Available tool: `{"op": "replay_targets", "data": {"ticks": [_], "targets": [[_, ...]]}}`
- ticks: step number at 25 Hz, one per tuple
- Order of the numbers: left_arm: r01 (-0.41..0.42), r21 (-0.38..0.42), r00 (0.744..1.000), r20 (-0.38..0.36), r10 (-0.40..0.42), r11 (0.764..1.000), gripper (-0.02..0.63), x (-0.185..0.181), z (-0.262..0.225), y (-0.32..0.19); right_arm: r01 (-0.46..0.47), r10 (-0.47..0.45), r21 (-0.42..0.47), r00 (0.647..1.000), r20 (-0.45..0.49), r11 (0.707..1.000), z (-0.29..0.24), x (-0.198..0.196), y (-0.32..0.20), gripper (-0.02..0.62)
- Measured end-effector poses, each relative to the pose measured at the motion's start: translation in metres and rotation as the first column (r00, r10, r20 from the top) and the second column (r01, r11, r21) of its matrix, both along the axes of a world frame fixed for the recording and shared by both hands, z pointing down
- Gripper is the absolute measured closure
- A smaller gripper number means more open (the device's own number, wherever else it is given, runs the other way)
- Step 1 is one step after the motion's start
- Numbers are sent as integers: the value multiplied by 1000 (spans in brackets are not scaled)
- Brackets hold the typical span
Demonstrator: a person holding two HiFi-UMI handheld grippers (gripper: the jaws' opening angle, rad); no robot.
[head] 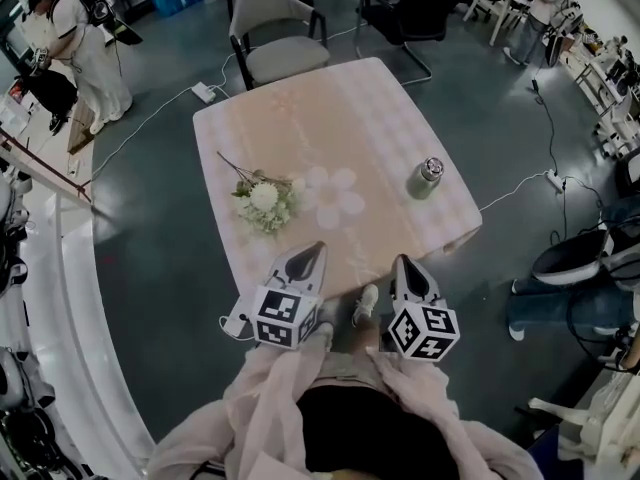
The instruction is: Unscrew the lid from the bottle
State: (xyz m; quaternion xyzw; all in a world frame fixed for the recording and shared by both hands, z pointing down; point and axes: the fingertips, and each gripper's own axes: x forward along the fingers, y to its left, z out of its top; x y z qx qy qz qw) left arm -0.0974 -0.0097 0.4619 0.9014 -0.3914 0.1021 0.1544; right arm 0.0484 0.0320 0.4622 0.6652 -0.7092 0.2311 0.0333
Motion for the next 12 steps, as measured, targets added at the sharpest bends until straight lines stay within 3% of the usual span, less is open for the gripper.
{"op": "replay_targets", "data": {"ticks": [12], "targets": [[-12, 1, 1000, 0, 12, 1000, 581, 67, -4, -43, -1, 1, -6, 1000, -7, 1000, -5, 64, -41, 583]]}}
